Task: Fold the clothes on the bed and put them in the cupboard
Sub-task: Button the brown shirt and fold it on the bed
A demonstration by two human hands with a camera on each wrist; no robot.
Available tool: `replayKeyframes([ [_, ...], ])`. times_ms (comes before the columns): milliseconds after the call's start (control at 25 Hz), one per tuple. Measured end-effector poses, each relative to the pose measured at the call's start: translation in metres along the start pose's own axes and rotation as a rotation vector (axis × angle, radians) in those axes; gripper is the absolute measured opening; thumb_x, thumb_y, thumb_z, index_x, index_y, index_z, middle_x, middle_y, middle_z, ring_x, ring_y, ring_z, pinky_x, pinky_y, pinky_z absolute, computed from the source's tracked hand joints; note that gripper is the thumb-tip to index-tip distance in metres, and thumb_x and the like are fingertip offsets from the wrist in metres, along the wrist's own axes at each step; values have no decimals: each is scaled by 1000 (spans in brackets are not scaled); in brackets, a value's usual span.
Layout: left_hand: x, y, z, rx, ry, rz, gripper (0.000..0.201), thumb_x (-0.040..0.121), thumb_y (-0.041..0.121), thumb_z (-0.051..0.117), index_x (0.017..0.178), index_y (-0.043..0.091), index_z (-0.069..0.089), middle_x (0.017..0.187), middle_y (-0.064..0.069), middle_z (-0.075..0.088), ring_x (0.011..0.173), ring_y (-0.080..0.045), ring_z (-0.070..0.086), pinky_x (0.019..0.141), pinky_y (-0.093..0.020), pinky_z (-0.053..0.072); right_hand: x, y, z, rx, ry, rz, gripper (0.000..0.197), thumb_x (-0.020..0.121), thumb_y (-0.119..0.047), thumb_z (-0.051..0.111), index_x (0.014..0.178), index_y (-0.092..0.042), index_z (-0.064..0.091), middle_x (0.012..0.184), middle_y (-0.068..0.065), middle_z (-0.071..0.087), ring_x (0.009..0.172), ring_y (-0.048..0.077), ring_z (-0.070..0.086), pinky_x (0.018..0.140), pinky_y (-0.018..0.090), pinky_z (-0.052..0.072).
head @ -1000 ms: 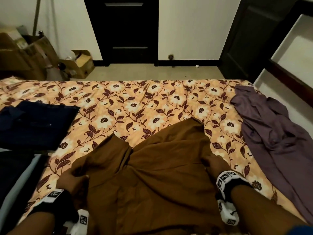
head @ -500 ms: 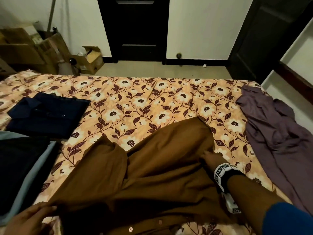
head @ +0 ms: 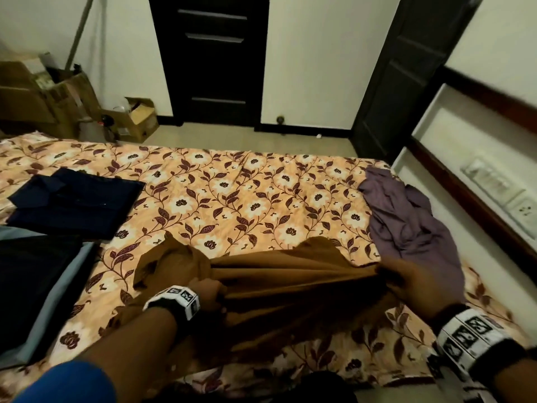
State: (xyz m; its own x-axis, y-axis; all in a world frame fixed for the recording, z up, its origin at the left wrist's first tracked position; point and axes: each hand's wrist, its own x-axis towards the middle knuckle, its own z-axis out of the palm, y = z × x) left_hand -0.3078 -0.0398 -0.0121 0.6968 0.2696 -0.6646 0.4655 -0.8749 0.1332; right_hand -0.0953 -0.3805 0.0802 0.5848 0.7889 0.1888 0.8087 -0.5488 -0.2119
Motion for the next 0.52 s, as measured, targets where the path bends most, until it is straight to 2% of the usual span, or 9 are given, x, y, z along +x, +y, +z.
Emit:
replayKeyframes([
  [40,-17,-2,-4,28,7,-10,31,91,40,61,116,22,62,121,-4,62,114,-23,58,99,-35,44,-10,0,-14,-31,-17,-14,19,65,3,78,77,-12,73,66,1,68,58,12,63,54,4,39],
  [80,-30,-10,-8,63,29,-19,32,89,42,62,117,25,62,118,0,63,110,-20,59,96,-32,45,-19,-5,-29,-56,-81,-8,15,72,-2,77,78,-15,73,67,-2,67,60,11,62,55,3,35],
  [200,-79,-49,-35,224,52,-139,43,78,57,63,114,33,58,105,7,64,96,-14,62,90,-32,51,-13,-4,-51,-100,-248,-44,5,87,-15,67,88,-19,64,78,-6,60,70,11,58,59,14,38],
  [280,-117,-71,-66,330,143,-247,54,70,63,62,114,31,62,100,6,67,89,-14,66,78,-30,54,13,-12,-77,-154,-313,-39,5,92,-28,58,95,-32,56,87,-9,55,79,5,54,72,16,42],
  [360,-174,-80,-117,344,386,-395,43,81,50,60,113,23,66,100,3,69,88,-17,67,69,-26,47,45,-35,-114,-163,-238,-81,10,89,-36,58,94,-42,52,91,-11,57,83,6,56,83,25,49],
  [400,-207,-77,-145,342,543,-456,33,87,41,57,109,19,66,103,0,68,93,-20,66,71,-26,43,54,-50,-138,-101,-184,-58,10,88,-31,61,93,-38,57,91,-8,61,82,11,61,81,29,52],
  [440,-244,-74,-176,321,717,-496,24,89,35,56,101,17,67,100,-3,68,94,-23,66,74,-27,43,63,-59,-161,-15,-128,-17,8,88,-22,64,92,-29,62,88,-5,64,75,16,65,74,31,55],
  [520,-310,-74,-227,161,1016,-520,21,84,33,60,75,14,62,83,-10,64,83,-29,67,81,-32,51,78,-75,-210,88,-23,43,11,87,-6,63,82,-15,63,81,-1,69,62,21,69,58,29,56],
])
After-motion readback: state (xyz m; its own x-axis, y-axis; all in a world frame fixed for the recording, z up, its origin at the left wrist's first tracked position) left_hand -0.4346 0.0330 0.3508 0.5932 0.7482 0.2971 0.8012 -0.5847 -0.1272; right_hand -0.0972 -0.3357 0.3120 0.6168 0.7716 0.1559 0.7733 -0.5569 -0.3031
